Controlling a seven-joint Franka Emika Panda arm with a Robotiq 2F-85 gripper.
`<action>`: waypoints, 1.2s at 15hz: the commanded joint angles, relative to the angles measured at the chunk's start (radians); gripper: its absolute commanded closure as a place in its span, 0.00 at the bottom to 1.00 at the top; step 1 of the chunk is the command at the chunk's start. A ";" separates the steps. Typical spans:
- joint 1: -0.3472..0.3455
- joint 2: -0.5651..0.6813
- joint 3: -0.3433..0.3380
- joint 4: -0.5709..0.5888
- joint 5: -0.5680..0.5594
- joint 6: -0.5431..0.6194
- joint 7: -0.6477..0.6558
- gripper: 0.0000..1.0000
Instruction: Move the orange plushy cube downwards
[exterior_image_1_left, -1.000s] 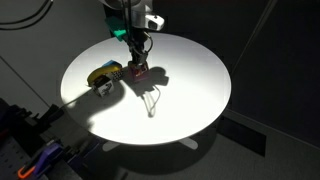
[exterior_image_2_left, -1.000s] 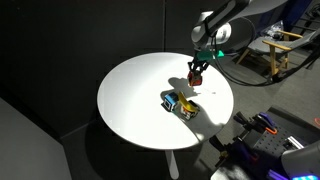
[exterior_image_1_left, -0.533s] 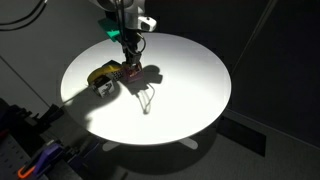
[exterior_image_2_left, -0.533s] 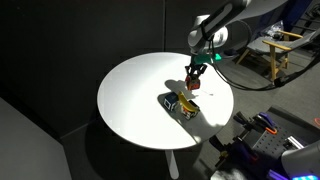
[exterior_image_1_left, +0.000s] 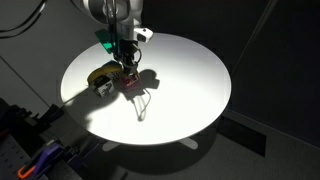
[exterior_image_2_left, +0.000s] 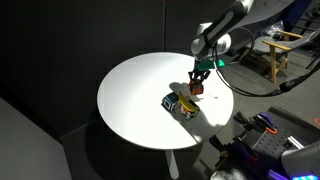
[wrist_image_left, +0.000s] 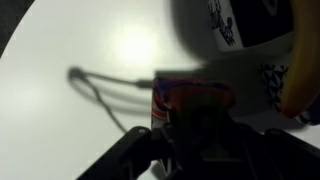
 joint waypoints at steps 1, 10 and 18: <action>-0.004 -0.031 -0.007 -0.095 0.006 0.066 0.003 0.84; -0.026 -0.023 -0.008 -0.208 0.027 0.153 -0.003 0.84; -0.056 -0.003 0.021 -0.207 0.087 0.188 -0.036 0.02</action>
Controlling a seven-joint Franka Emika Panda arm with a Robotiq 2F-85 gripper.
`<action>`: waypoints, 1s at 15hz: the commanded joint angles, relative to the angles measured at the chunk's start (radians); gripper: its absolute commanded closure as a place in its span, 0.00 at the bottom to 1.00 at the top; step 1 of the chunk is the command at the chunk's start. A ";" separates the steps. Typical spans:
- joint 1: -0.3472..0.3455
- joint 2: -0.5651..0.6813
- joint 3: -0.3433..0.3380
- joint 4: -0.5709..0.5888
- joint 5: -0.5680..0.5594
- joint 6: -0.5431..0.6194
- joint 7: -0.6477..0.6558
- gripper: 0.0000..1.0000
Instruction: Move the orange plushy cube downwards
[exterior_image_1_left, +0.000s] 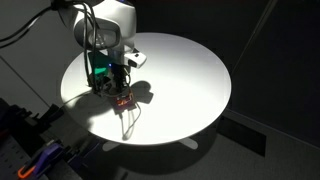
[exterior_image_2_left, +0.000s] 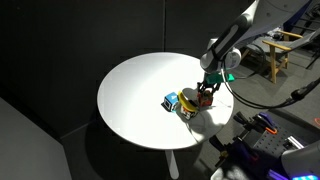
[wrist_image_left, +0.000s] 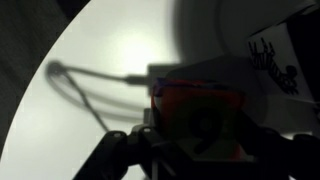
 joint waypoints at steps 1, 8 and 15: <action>-0.019 -0.009 0.020 -0.012 0.020 0.030 -0.035 0.00; -0.009 -0.051 0.019 -0.032 -0.064 0.008 -0.173 0.00; 0.013 -0.125 0.002 -0.039 -0.228 -0.003 -0.267 0.00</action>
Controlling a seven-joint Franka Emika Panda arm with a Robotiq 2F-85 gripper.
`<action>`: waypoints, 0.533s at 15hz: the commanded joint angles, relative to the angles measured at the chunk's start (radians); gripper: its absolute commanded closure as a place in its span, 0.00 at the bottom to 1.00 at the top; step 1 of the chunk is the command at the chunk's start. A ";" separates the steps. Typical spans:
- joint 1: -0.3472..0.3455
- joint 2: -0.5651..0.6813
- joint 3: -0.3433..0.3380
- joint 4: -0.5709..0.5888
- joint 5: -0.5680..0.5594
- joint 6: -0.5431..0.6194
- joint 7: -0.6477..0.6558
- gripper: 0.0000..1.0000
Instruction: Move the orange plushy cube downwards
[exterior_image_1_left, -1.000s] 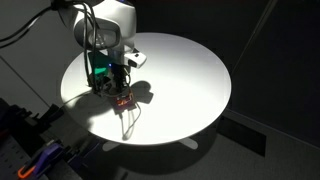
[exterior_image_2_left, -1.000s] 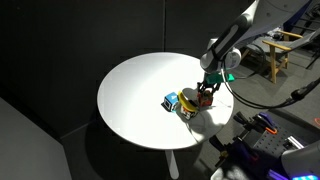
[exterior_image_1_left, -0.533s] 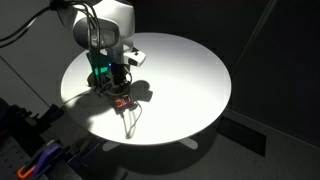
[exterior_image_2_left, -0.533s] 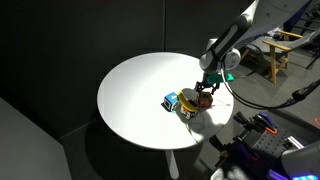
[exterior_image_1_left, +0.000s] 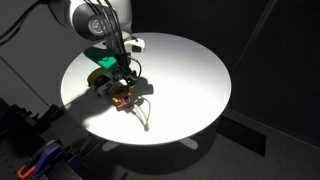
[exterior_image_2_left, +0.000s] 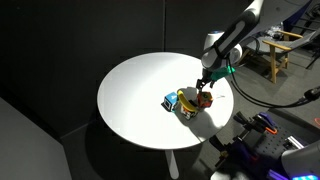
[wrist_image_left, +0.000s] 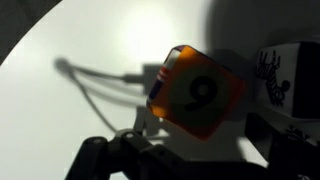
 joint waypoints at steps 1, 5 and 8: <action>0.013 -0.076 -0.011 -0.034 -0.071 -0.020 -0.035 0.00; 0.028 -0.119 -0.004 -0.047 -0.129 -0.032 -0.056 0.00; 0.046 -0.149 0.001 -0.063 -0.164 -0.033 -0.063 0.00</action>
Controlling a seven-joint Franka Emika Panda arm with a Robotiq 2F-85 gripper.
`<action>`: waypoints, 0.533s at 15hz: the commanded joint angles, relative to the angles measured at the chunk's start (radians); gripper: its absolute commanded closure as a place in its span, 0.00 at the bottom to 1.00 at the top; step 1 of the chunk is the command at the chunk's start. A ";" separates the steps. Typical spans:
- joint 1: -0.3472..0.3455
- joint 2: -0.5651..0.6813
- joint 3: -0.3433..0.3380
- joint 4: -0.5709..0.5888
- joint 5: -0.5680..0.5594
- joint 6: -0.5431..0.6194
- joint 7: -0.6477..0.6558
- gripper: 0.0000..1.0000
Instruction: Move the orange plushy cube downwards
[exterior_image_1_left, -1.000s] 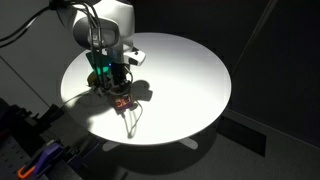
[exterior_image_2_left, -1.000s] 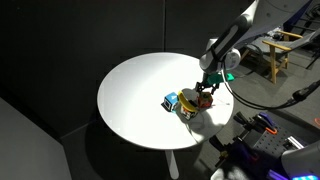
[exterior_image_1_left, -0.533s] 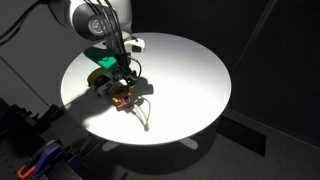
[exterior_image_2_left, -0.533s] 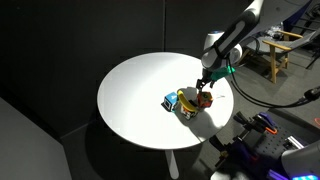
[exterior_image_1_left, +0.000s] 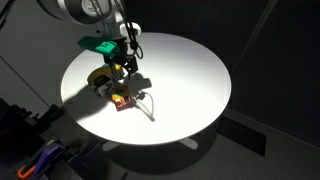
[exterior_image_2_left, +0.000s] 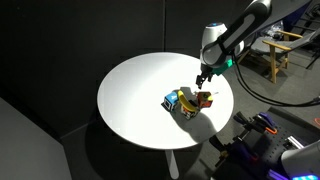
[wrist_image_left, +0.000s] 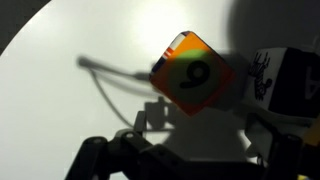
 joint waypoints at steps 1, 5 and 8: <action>0.019 -0.069 0.006 -0.044 -0.036 -0.024 -0.024 0.00; 0.043 -0.106 0.015 -0.060 -0.040 -0.064 -0.005 0.00; 0.056 -0.134 0.023 -0.065 -0.035 -0.115 0.002 0.00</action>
